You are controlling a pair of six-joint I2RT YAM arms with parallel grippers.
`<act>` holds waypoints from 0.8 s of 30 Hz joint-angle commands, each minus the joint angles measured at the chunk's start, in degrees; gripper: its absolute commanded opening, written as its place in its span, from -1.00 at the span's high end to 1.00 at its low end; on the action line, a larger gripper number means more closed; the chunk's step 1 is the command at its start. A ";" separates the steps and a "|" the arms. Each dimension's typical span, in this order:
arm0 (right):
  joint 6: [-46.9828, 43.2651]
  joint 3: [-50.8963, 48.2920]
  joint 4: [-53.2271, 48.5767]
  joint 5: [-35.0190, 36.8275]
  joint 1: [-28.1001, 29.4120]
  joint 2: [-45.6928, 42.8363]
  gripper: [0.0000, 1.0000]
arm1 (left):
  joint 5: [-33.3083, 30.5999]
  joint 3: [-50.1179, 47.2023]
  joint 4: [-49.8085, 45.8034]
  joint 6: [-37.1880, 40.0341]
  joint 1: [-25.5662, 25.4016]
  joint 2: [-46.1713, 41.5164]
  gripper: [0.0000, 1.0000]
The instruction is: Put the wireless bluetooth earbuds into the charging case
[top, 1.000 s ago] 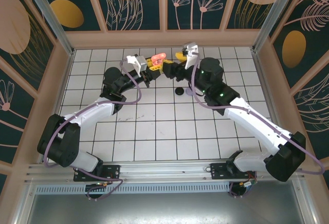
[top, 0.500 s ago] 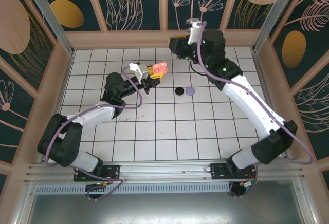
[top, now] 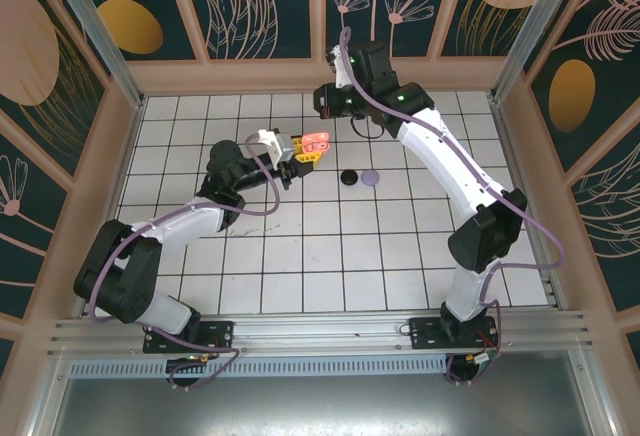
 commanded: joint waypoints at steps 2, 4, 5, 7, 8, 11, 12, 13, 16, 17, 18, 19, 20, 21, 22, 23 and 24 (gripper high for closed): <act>-1.12 -1.54 -5.10 -1.39 2.00 -1.85 1.00 | -0.45 2.06 -0.10 0.84 -0.40 1.23 1.00; -1.14 -3.43 -5.81 -1.01 3.34 -3.14 1.00 | -0.77 2.74 -0.13 0.27 -0.40 1.77 1.00; -1.19 -4.46 -6.27 -0.72 4.12 -3.91 1.00 | -1.27 3.10 -0.13 -0.08 -0.44 2.00 1.00; -0.98 -7.05 -6.40 -0.17 5.57 -5.84 1.00 | -2.11 3.50 0.15 -0.74 -0.40 2.35 1.00; -0.50 -8.89 -6.17 -0.39 6.02 -6.86 1.00 | -2.51 3.50 0.81 -1.18 -0.40 2.53 1.00; 1.51 -13.76 -4.68 1.14 7.17 -10.67 1.00 | -3.36 3.84 2.08 -2.57 -0.40 3.00 1.00; 2.52 -15.20 -3.55 1.82 7.03 -12.13 1.00 | -3.47 4.02 2.07 -2.82 -0.40 3.17 1.00; 3.78 -16.77 -2.00 2.55 6.60 -13.85 1.00 | -3.87 4.19 2.16 -3.20 -0.40 3.32 1.00; 8.23 -20.73 2.64 8.51 4.94 -19.19 1.00 | -3.93 4.49 1.75 -4.99 -0.39 3.73 1.00; 9.80 -22.91 5.17 10.70 3.89 -21.53 1.00 | -4.37 4.55 0.75 -5.82 -0.40 3.81 1.00; 11.71 -24.88 7.04 12.78 2.74 -23.52 0.95 | -5.13 4.55 -0.30 -6.69 -0.40 3.85 1.00; 14.06 -27.58 9.40 13.98 0.94 -25.92 0.91 | -6.10 4.56 -1.44 -8.33 -0.40 4.10 1.00; 16.02 -30.70 11.71 14.84 -0.65 -28.01 0.86 | -6.66 4.60 -2.94 -10.03 -0.40 4.60 1.00; 17.56 -33.22 13.26 15.53 -1.70 -29.84 0.83 | -7.15 4.63 -4.47 -11.22 -0.40 5.02 1.00; 18.38 -35.93 14.82 15.72 -1.87 -31.53 0.79 | -8.23 4.48 -6.12 -13.47 -0.40 5.78 1.00; 18.86 -38.10 15.39 16.16 -3.85 -32.50 0.77 | -9.01 4.41 -7.67 -15.61 -0.38 6.65 1.00; 19.08 -39.61 15.15 16.68 -4.21 -32.99 0.76 | -9.70 4.43 -9.64 -17.06 -0.40 7.59 1.00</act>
